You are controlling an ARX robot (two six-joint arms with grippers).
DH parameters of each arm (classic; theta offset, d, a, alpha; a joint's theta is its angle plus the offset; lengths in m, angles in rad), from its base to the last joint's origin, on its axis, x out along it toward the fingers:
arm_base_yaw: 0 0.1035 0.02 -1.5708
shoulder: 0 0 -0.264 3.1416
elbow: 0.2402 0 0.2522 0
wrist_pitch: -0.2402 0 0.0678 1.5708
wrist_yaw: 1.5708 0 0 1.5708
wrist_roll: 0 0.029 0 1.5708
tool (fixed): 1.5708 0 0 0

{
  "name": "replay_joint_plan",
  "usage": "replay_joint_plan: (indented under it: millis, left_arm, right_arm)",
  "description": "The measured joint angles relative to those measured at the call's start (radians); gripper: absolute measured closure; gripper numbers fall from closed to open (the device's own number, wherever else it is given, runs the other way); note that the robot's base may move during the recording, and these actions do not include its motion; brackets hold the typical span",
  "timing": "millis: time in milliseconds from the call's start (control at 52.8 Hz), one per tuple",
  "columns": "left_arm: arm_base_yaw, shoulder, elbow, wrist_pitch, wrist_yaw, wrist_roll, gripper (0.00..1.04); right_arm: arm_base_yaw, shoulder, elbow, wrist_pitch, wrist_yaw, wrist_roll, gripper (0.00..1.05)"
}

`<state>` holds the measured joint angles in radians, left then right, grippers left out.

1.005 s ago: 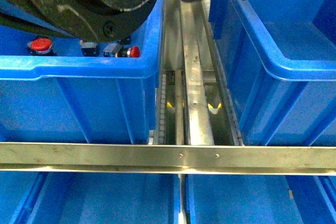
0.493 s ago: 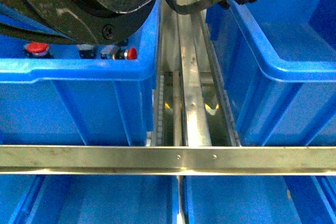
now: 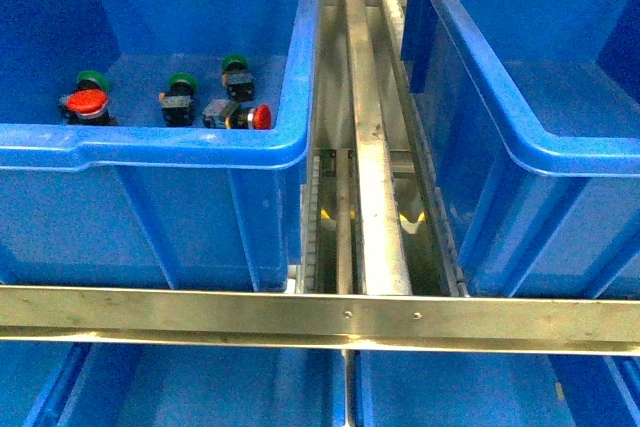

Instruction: Pick red and yellow buttons and place in box

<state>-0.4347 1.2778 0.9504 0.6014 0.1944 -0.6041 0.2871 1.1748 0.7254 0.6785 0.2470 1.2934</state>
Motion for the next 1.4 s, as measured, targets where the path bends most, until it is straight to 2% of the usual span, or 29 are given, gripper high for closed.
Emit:
replay_joint_plan:
  millis: [209, 227, 265, 303, 341, 398, 436, 569, 682, 1043, 1365, 1403]
  left_arm:
    - [0.257, -0.418, -0.275, -0.158, 0.098, 0.058, 0.08]
    - [0.268, -0.444, -0.287, -0.169, 0.097, 0.063, 0.08]
    - [0.269, -0.512, -0.295, -0.275, 0.010, 0.129, 0.13]
    - [0.275, -0.606, -0.310, -0.429, -0.147, 0.243, 0.21]
    - [0.294, -0.694, -0.349, -0.541, -0.219, 0.330, 0.27]
    - [0.367, -0.834, -0.436, -0.678, -0.202, 0.436, 0.37]
    - [0.405, -0.920, -0.502, -0.710, -0.203, 0.480, 0.43]
    - [0.429, -1.140, -0.764, -0.637, -0.196, 0.571, 0.76]
    - [0.430, -1.175, -0.840, -0.628, -0.195, 0.586, 1.03]
    - [0.430, -1.220, -0.885, -0.614, -0.195, 0.593, 1.02]
    - [0.430, -1.260, -0.929, -0.606, -0.195, 0.594, 1.02]
    - [0.430, -1.262, -0.929, -0.605, -0.195, 0.594, 0.98]
  right_arm:
    - [0.060, -0.004, -0.009, -0.033, 0.067, -0.071, 0.80]
    - [0.068, -0.005, -0.012, -0.034, 0.074, -0.084, 0.80]
    - [0.084, -0.008, -0.017, -0.039, 0.089, -0.103, 0.80]
    - [0.102, -0.010, -0.020, -0.042, 0.103, -0.122, 0.80]
    - [0.120, -0.011, -0.023, -0.042, 0.116, -0.143, 0.80]
    - [0.138, -0.014, -0.028, -0.045, 0.140, -0.167, 0.80]
    - [0.147, -0.017, -0.032, -0.045, 0.155, -0.180, 0.80]
    - [0.208, -0.027, -0.037, -0.049, 0.222, -0.240, 0.80]
    - [0.258, -0.027, -0.050, -0.051, 0.303, -0.308, 0.80]
    - [0.406, 0.014, -0.114, 0.055, 0.443, -0.490, 0.80]
    - [0.433, 0.016, -0.117, 0.091, 0.503, -0.561, 0.80]
    - [0.433, 0.016, -0.117, 0.091, 0.505, -0.561, 0.80]
